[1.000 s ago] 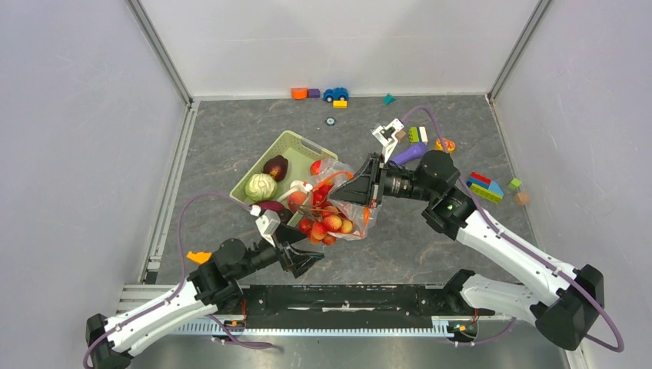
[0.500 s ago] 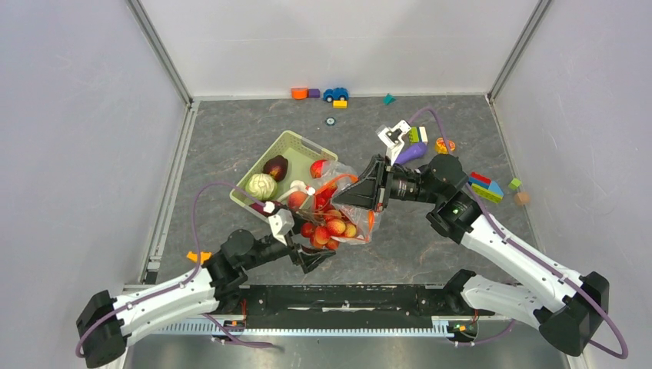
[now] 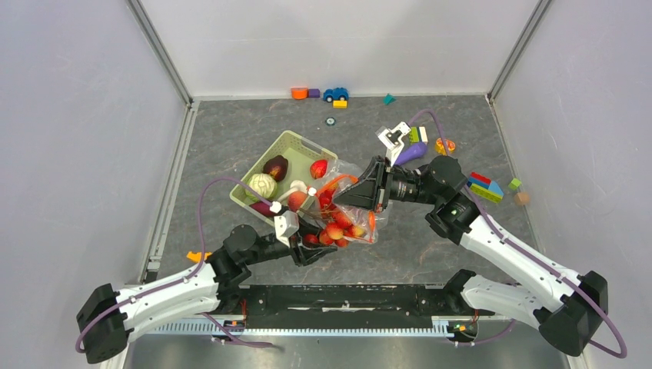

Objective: Place the food in the zip-top bag and seal the zipper

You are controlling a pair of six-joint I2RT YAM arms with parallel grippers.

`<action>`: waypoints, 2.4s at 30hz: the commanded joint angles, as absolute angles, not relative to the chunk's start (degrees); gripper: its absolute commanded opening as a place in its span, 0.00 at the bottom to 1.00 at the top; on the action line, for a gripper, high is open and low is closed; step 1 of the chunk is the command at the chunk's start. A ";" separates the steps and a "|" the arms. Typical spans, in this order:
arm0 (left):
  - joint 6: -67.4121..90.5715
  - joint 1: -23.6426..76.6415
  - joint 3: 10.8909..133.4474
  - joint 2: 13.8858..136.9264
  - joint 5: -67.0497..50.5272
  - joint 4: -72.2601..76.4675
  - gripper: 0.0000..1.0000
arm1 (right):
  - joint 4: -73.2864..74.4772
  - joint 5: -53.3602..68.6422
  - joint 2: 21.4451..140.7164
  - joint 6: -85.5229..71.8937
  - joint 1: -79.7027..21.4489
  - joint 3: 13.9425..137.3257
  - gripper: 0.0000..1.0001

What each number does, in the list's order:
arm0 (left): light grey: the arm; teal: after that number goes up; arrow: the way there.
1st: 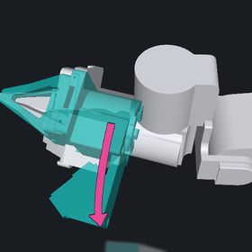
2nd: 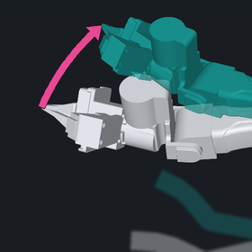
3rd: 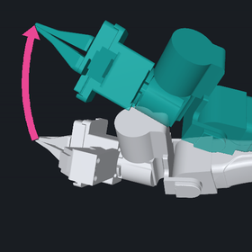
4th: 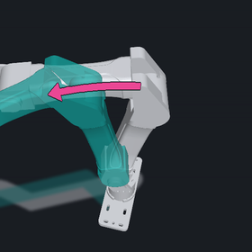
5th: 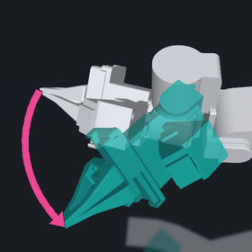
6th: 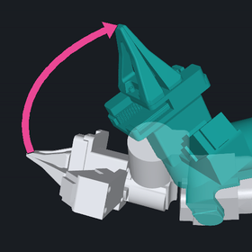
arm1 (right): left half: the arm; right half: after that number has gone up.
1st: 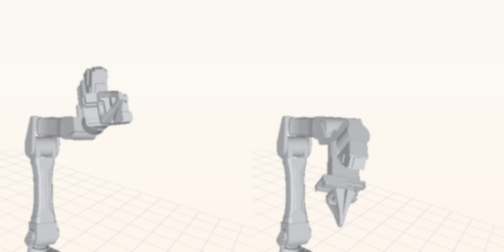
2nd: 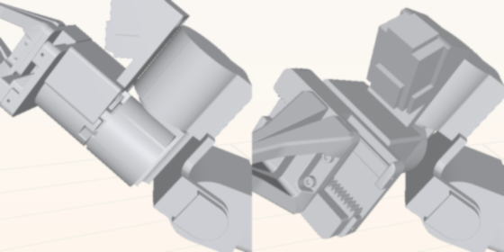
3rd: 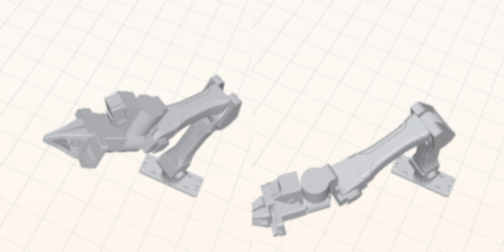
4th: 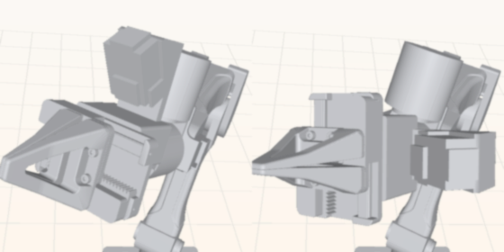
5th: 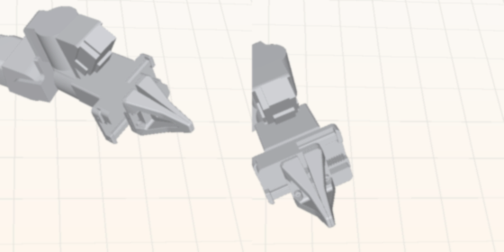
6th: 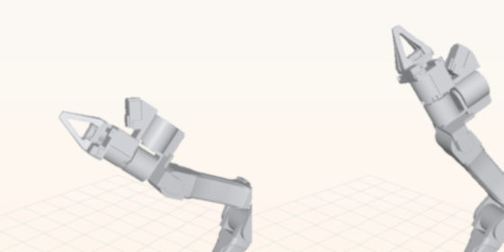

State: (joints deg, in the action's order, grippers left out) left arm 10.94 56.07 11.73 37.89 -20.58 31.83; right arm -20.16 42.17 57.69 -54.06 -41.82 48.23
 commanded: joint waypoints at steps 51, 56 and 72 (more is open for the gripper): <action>57.25 56.16 54.43 51.84 -0.26 -29.36 0.03 | -10.62 -25.13 57.23 -7.97 -63.15 33.07 0.00; 64.55 56.25 48.64 51.89 3.89 -17.16 0.02 | -16.09 -20.53 57.15 -10.18 -64.43 31.00 0.00; 67.21 57.43 49.63 65.67 24.85 -22.34 0.02 | -26.50 -13.52 53.21 -20.47 -65.04 26.19 0.00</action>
State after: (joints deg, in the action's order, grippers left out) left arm 63.07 56.86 48.51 63.72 13.63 -20.27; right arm -19.46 -16.27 55.48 -16.36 -64.51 26.22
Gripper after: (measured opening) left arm 0.475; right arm 0.013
